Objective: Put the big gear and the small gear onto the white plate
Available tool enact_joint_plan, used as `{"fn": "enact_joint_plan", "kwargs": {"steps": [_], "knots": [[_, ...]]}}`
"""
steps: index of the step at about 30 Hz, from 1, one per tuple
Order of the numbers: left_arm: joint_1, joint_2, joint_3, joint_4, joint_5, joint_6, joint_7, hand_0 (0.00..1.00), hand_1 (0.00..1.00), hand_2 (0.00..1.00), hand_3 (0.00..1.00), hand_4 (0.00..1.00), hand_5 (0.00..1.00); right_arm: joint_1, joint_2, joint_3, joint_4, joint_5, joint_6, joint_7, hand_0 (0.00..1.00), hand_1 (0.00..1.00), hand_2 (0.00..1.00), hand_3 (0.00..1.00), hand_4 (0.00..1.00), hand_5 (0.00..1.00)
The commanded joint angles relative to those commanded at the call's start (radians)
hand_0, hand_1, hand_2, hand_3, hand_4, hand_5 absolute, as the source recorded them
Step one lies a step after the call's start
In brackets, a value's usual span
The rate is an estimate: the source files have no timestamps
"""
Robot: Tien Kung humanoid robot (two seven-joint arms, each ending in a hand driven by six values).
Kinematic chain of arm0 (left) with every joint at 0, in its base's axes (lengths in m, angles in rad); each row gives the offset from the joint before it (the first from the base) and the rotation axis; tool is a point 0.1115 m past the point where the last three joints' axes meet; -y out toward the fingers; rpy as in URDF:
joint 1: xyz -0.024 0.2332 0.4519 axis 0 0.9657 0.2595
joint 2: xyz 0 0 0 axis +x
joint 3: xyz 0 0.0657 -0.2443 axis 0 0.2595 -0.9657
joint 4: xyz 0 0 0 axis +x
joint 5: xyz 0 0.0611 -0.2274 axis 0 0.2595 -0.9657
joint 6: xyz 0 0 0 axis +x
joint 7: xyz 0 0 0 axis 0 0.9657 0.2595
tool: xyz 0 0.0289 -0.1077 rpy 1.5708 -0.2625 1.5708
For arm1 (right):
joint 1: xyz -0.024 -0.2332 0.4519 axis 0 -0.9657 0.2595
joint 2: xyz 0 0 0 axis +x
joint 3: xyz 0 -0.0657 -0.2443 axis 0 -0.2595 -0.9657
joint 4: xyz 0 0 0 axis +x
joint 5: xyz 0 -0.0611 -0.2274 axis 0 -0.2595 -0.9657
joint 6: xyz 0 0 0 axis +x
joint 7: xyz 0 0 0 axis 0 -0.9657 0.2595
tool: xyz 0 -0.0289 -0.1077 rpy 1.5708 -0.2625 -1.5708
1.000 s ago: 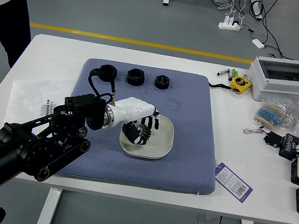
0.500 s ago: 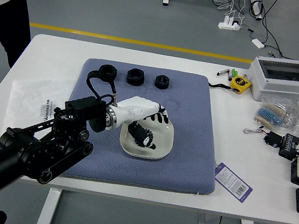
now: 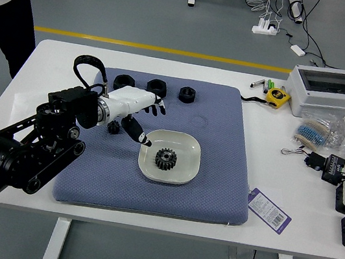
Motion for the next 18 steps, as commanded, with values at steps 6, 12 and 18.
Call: {"fn": "enact_joint_plan", "kwargs": {"steps": [6,12,18], "knots": [[-0.004,0.014,-0.010,0.045,0.046,-0.015,0.007,0.491,0.632,0.653,0.663,0.926,0.002,0.003,0.000,-0.003,0.000,0.005,-0.001,0.002,0.653,0.658,0.729,0.575,0.836,0.681],[-0.004,0.015,-0.010,0.079,0.061,-0.018,0.007,0.472,0.619,0.633,0.654,0.872,0.002,0.005,0.000,-0.002,0.000,0.005,-0.002,0.002,0.653,0.658,0.729,0.576,0.837,0.680],[-0.008,0.011,-0.010,0.115,0.065,-0.012,0.005,0.464,0.608,0.627,0.644,0.829,0.002,0.006,0.001,-0.001,0.000,0.004,-0.003,0.001,0.653,0.658,0.729,0.576,0.836,0.680]]}}
